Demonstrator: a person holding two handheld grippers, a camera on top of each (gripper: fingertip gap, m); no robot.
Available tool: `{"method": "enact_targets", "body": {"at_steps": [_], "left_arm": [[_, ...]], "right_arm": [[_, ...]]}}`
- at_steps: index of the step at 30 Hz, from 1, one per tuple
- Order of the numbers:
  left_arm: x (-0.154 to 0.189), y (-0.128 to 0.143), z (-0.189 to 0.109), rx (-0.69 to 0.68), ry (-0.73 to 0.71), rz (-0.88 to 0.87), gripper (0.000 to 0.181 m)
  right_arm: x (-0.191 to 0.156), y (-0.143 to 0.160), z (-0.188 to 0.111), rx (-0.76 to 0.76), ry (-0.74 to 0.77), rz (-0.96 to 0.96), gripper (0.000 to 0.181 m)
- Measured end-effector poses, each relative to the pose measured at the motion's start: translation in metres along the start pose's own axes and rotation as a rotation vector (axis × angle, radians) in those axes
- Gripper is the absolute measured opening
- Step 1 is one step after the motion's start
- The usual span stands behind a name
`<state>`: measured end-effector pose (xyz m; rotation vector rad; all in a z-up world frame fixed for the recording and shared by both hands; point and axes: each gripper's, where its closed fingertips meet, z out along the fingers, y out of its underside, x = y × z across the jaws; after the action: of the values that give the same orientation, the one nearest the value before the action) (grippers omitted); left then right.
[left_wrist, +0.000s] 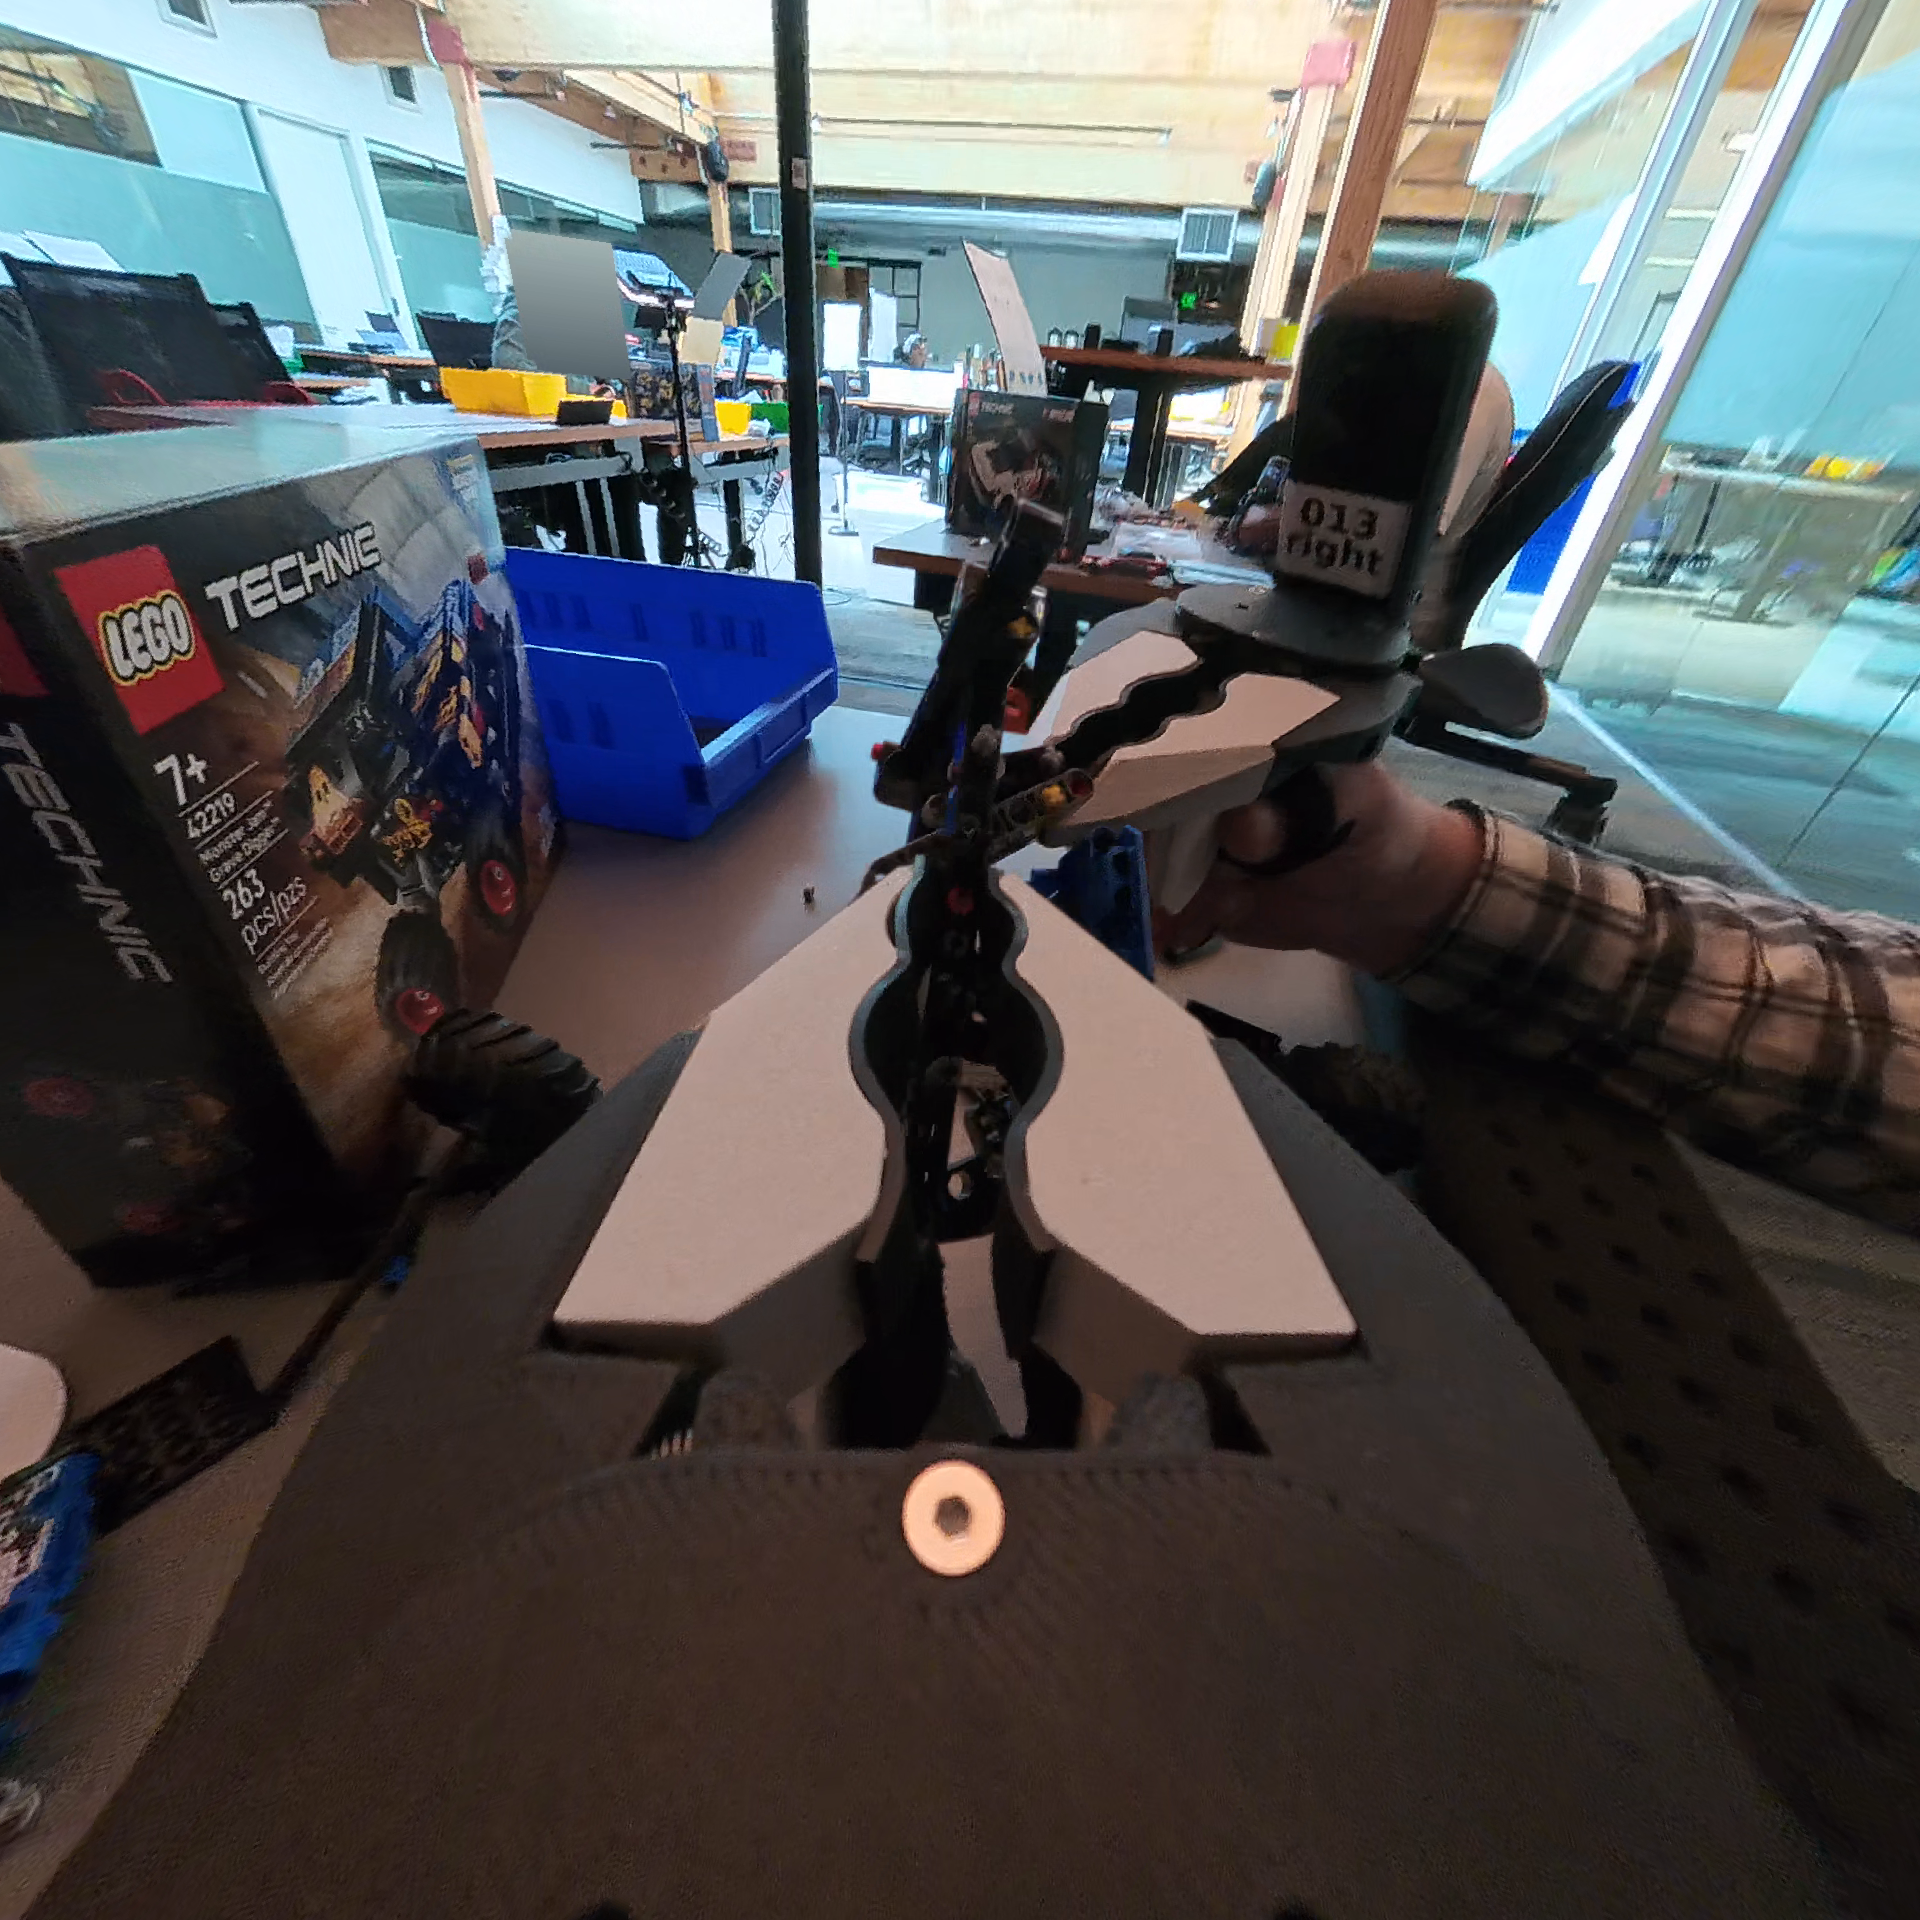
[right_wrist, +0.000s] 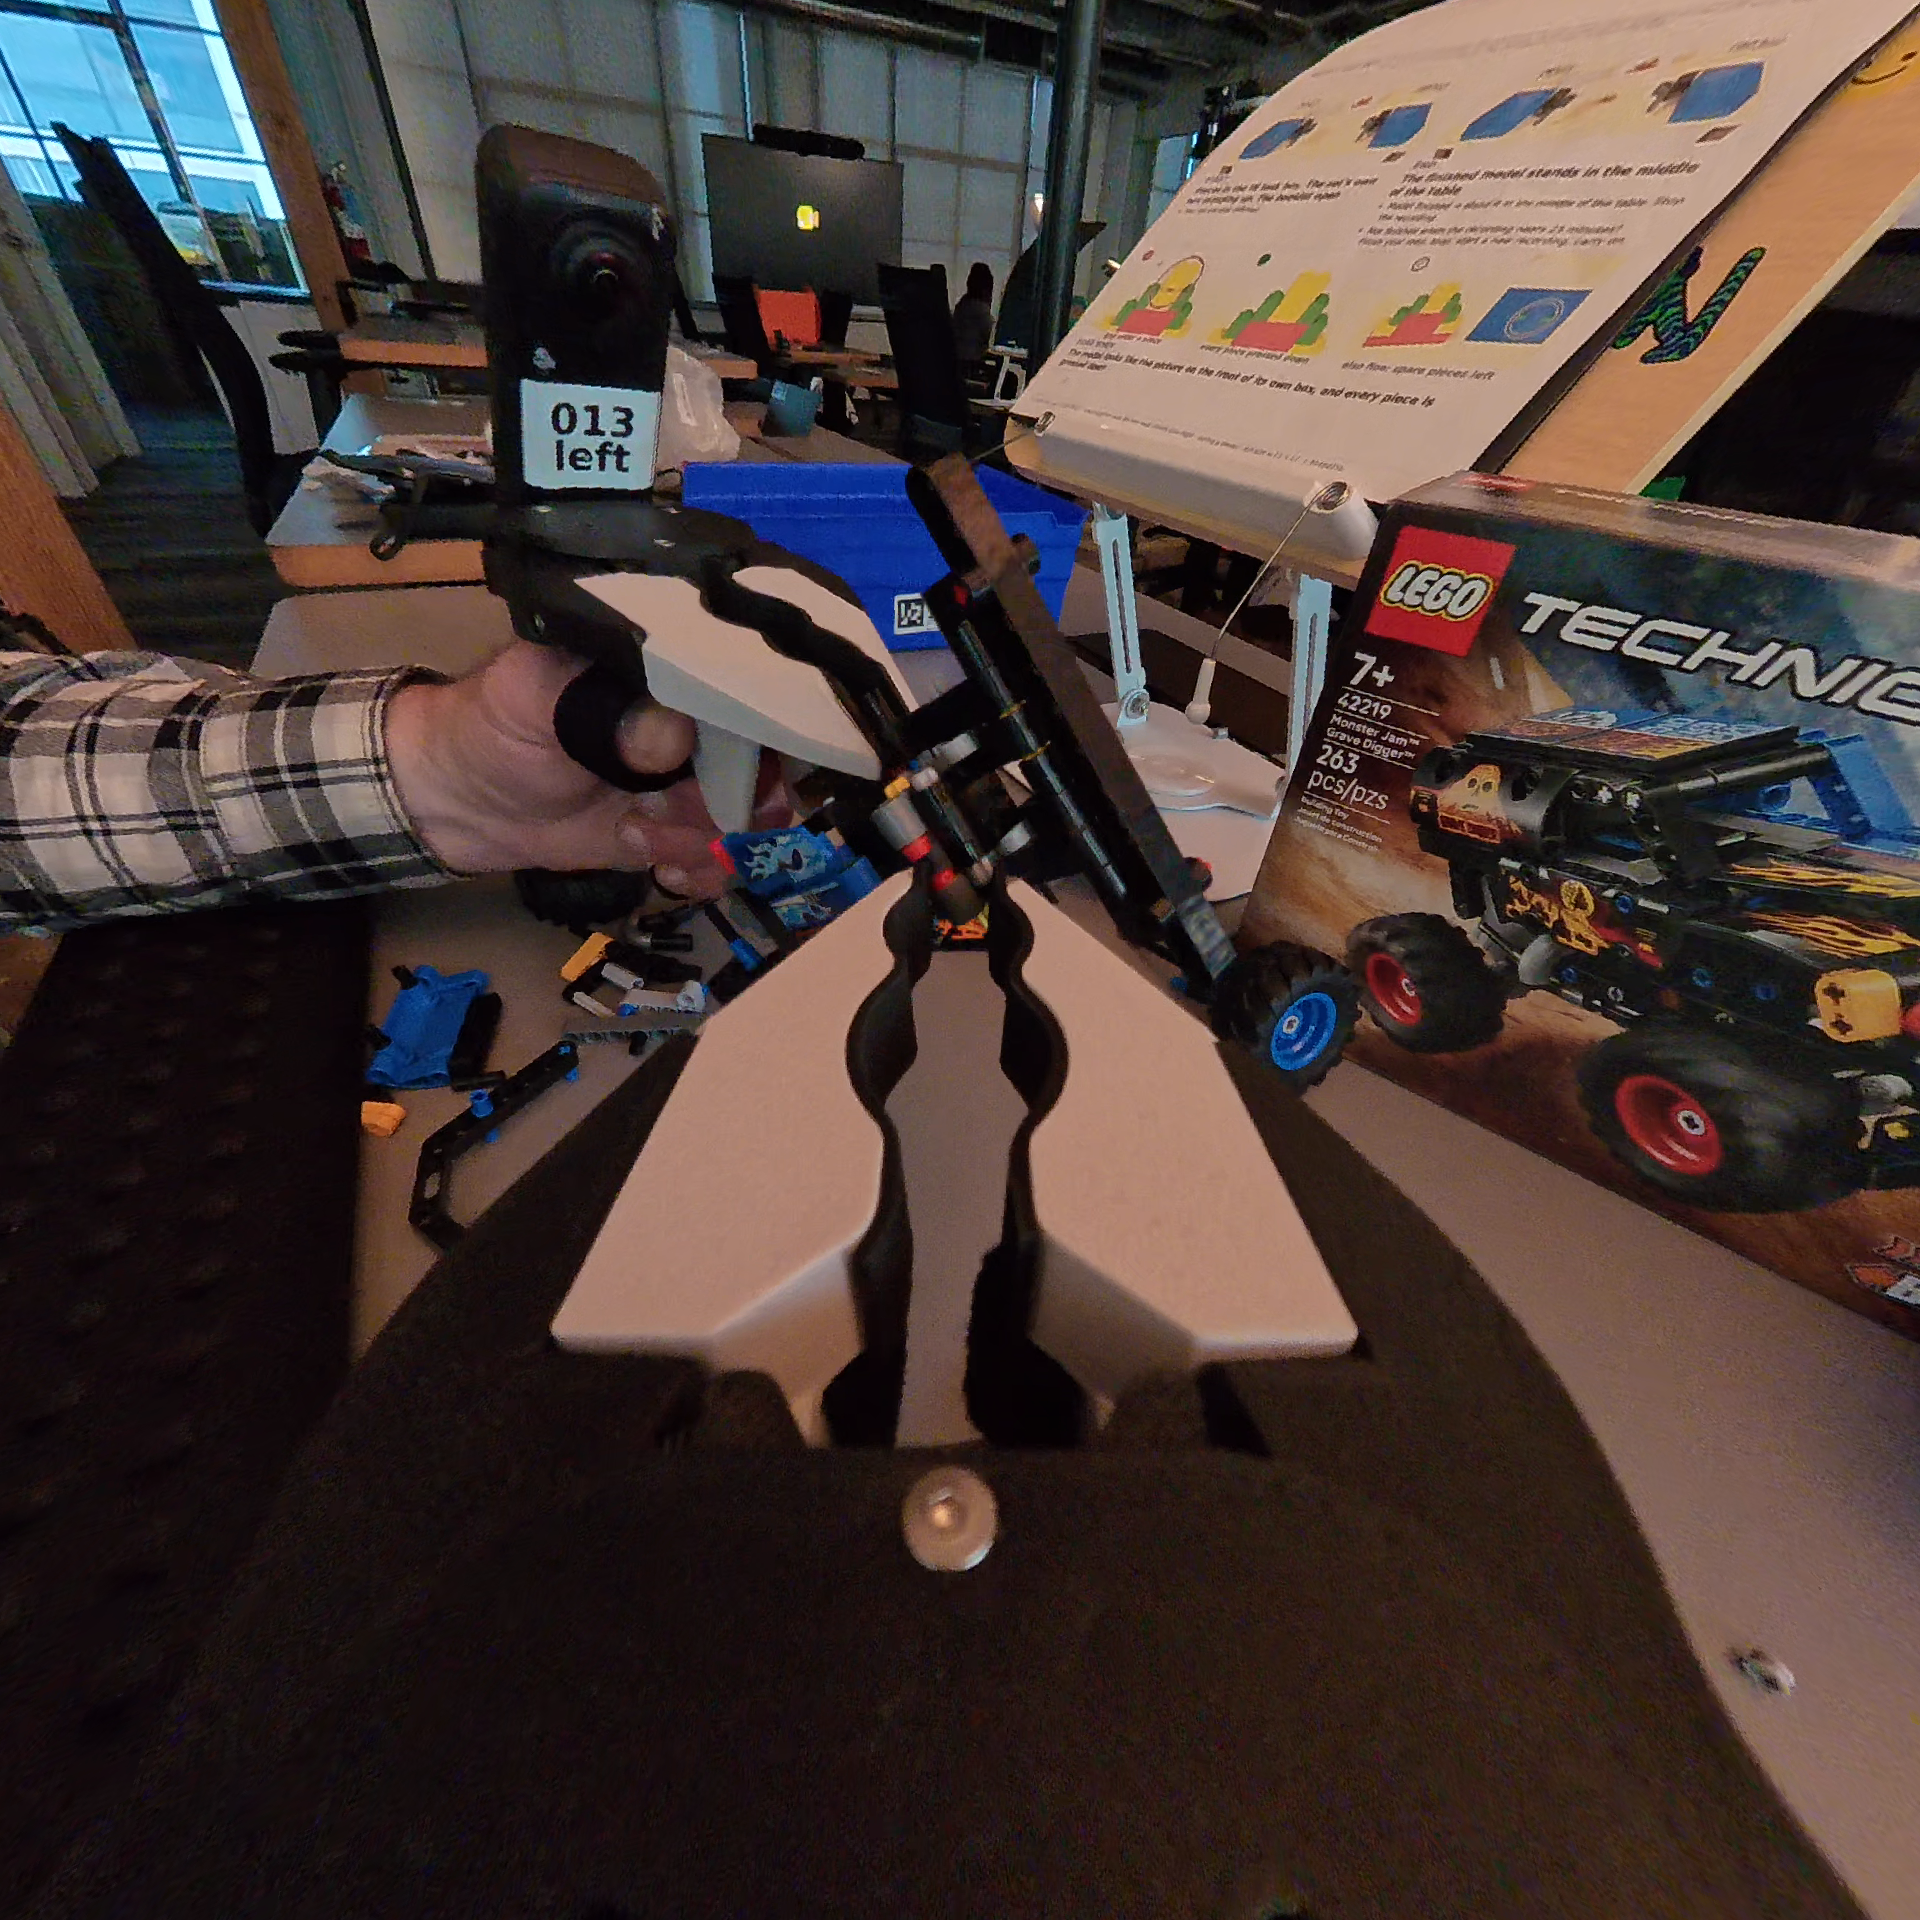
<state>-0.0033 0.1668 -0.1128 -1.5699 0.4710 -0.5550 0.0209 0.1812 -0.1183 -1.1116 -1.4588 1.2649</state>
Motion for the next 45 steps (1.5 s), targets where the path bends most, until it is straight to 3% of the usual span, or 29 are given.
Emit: {"method": "enact_targets", "body": {"at_steps": [7,12,16,18,25,33,34,35,36,37,38,40,43,45], "left_arm": [[-0.002,0.003,0.002,0.001,-0.013,-0.015,0.005],[-0.015,0.0,-0.005,0.008,-0.077,-0.003,0.004],[0.0,0.01,0.01,-0.066,-0.07,0.103,0.005],[0.002,0.017,0.015,-0.115,-0.096,0.168,0.005],[-0.003,0.026,0.02,-0.173,-0.155,0.201,0.006],[0.004,0.033,0.024,-0.194,-0.102,0.141,0.003],[0.007,0.03,0.023,-0.181,-0.092,0.124,0.0],[0.037,-0.002,0.02,-0.008,0.069,0.073,0.0],[0.046,-0.017,0.02,0.02,0.081,0.083,0.0],[0.039,-0.014,0.023,-0.019,0.001,0.206,0.0],[0.025,0.001,0.025,-0.098,-0.05,0.227,0.0],[0.015,0.011,0.019,-0.125,-0.027,0.125,0.0],[-0.001,0.011,0.004,-0.143,-0.063,0.113,0.002],[-0.028,0.022,0.0,-0.244,-0.19,0.247,0.025]], "right_arm": [[0.001,0.0,-0.004,0.004,-0.001,0.015,0.01],[-0.017,-0.032,-0.019,0.163,-0.059,-0.048,0.018],[-0.023,-0.019,0.003,0.038,0.0,-0.16,0.019],[-0.02,-0.002,0.01,-0.063,0.032,-0.192,0.0],[-0.006,0.038,0.023,-0.351,0.17,-0.282,0.0],[0.007,0.057,0.025,-0.437,0.223,-0.248,0.0],[0.007,0.057,0.024,-0.428,0.222,-0.232,0.0],[0.018,0.074,0.021,-0.522,0.272,-0.23,0.0],[0.026,0.091,0.018,-0.604,0.296,-0.255,0.0],[0.021,0.098,0.02,-0.627,0.255,-0.25,0.0],[0.009,0.085,0.026,-0.547,0.214,-0.248,0.0],[0.004,0.071,0.029,-0.479,0.206,-0.218,0.0],[0.003,0.086,0.027,-0.503,0.144,-0.148,0.0],[0.008,0.083,0.023,-0.473,0.149,-0.131,0.0]]}}
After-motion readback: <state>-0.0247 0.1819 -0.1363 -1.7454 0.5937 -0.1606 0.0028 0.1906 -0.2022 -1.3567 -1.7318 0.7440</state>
